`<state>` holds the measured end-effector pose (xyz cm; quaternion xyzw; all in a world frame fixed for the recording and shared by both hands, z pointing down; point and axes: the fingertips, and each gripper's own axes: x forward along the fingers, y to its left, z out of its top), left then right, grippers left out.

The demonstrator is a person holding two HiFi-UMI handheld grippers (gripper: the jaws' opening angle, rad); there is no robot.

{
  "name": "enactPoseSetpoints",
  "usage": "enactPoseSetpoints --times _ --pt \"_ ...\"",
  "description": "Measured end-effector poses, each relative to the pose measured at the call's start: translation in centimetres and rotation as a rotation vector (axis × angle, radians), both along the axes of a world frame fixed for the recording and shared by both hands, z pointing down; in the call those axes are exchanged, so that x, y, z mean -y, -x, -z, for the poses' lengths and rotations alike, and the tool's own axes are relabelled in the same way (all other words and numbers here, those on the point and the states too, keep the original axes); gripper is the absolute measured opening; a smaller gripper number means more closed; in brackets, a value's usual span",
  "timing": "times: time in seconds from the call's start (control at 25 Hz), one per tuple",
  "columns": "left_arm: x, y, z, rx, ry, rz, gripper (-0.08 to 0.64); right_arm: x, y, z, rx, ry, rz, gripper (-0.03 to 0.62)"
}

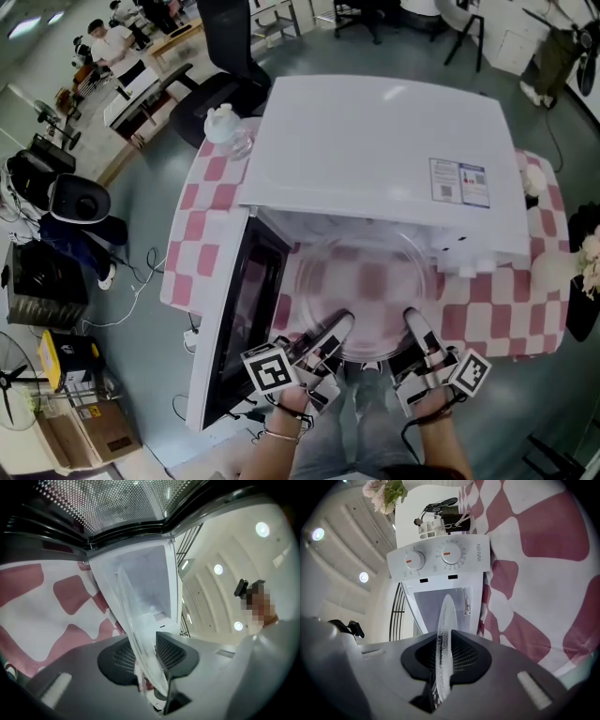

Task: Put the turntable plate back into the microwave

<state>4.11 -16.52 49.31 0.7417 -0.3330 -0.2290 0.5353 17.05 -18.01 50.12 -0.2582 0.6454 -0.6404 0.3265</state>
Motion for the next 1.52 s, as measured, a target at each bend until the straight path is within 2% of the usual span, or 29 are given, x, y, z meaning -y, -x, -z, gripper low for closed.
enactPoseSetpoints --times 0.16,0.24,0.32,0.56,0.68,0.96,1.36,1.52 --pt "-0.6 -0.5 0.3 0.009 -0.017 -0.001 0.148 0.6 -0.2 0.1 -0.009 -0.004 -0.010 0.043" --pt "-1.0 -0.7 0.4 0.045 -0.029 -0.005 0.160 0.9 -0.2 0.1 -0.013 -0.005 -0.015 0.043" --pt "-1.3 -0.7 0.3 0.108 -0.041 -0.003 0.167 1.1 -0.2 0.1 -0.012 -0.008 -0.020 0.043" --pt "-1.8 0.0 -0.3 0.361 -0.071 0.032 0.170 1.7 0.3 0.1 -0.010 0.004 -0.049 0.043" --pt "-1.8 0.7 -0.4 0.420 -0.070 0.056 0.176 1.9 0.6 -0.1 -0.015 0.014 -0.068 0.043" --pt "-2.3 2.0 -0.2 0.467 -0.073 0.117 0.183 2.0 1.8 0.0 0.009 0.009 -0.081 0.043" --pt "-4.4 1.7 -0.2 0.480 -0.095 0.088 0.166 3.3 2.1 0.7 0.027 -0.025 -0.127 0.043" --pt "-4.3 1.6 -0.3 0.528 -0.096 0.093 0.149 4.2 2.3 1.1 -0.001 -0.048 -0.141 0.043"
